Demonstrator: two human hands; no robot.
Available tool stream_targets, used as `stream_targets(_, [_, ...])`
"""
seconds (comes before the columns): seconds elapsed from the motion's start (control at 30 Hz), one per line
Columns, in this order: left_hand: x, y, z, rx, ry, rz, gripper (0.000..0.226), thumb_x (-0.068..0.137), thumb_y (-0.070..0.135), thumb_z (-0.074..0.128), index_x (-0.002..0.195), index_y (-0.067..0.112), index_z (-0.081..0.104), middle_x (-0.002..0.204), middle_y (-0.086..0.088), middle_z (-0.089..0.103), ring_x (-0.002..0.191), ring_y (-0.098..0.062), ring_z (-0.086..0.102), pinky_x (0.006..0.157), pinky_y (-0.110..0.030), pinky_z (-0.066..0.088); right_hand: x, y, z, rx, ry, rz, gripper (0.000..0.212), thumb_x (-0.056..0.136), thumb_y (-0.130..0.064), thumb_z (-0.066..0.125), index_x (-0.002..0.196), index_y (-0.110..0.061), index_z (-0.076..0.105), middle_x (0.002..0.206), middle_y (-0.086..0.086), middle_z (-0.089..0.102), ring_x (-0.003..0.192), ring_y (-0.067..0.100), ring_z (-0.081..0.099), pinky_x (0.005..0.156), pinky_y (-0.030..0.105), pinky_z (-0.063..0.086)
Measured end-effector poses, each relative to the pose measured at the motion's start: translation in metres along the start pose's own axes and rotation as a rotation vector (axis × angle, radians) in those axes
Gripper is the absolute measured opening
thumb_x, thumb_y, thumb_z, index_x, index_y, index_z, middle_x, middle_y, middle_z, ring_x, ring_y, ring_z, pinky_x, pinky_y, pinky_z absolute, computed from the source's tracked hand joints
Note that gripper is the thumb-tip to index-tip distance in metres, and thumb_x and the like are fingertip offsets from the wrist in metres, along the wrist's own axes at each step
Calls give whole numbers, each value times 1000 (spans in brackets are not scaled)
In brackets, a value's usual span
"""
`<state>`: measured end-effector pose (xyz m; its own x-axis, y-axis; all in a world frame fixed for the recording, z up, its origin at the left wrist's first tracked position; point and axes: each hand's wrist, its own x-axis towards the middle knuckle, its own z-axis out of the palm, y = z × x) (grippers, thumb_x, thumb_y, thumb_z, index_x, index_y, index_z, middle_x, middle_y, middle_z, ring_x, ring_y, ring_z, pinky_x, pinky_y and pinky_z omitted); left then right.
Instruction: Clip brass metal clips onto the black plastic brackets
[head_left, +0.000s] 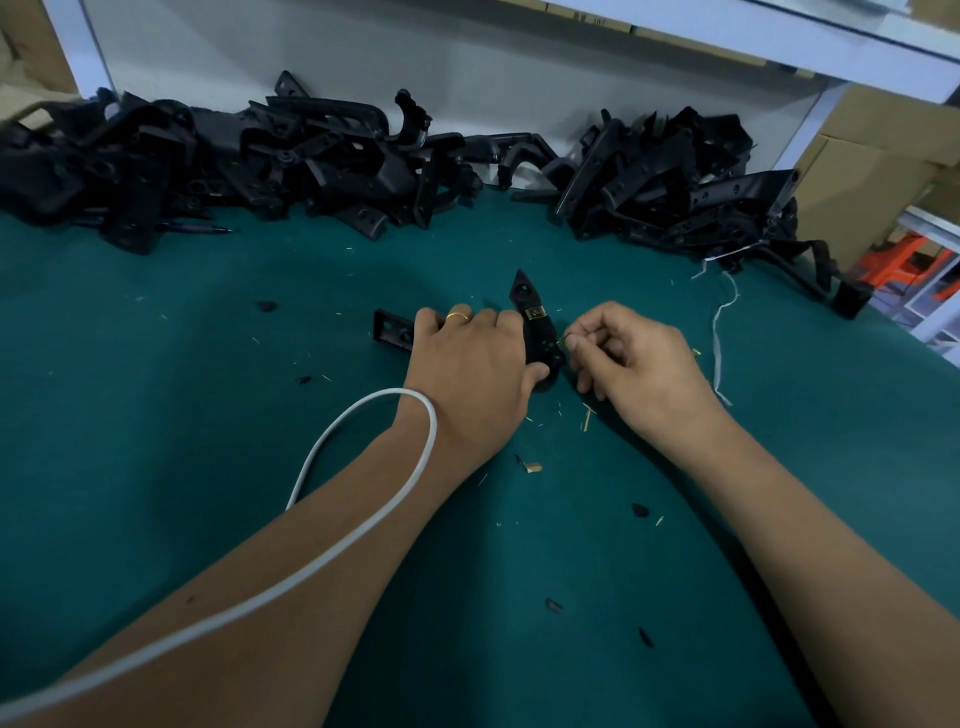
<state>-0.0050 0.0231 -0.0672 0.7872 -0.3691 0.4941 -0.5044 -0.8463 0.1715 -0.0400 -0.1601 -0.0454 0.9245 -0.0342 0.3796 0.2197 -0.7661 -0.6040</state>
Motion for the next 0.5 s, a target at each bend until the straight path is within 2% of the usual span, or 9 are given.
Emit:
stream_targets(0.17, [0,0,0,8,-7,2,43,97,58,54,108,16,59,99,-2,69,99,-27,59,90,-45,34,-2,-2,4,31,56,37,16,100,-21,64,87,-30,65,75,-7,71,62,12,69,63,25,50])
stream_targets(0.3, [0,0,0,27,-8,-1,43,97,58,54,107,16,59,99,-2,69,98,-27,60,89,-45,34,-2,-1,6,103,48,68,15,99,-21,67,86,-28,69,75,-5,72,63,13,68,69,38,58])
stream_targets(0.37, [0,-1,-1,28,-12,-1,42,96,58,54,106,17,59,98,-1,69,97,-27,60,89,-45,34,0,-3,7,96,17,73,14,98,-22,70,86,-27,72,74,-5,73,65,13,66,70,41,59])
stream_targets(0.4, [0,-1,-1,24,-16,2,42,96,57,54,106,17,59,98,-1,68,97,-26,60,89,-45,34,0,-3,7,94,11,74,14,98,-23,72,85,-27,74,73,-6,73,65,11,65,69,39,58])
stream_targets(0.5, [1,-1,-1,11,-34,7,40,96,58,53,106,19,58,100,1,68,99,-25,59,89,-44,32,2,-7,5,81,49,60,13,93,-23,78,81,-29,77,74,-6,71,64,1,60,65,22,49])
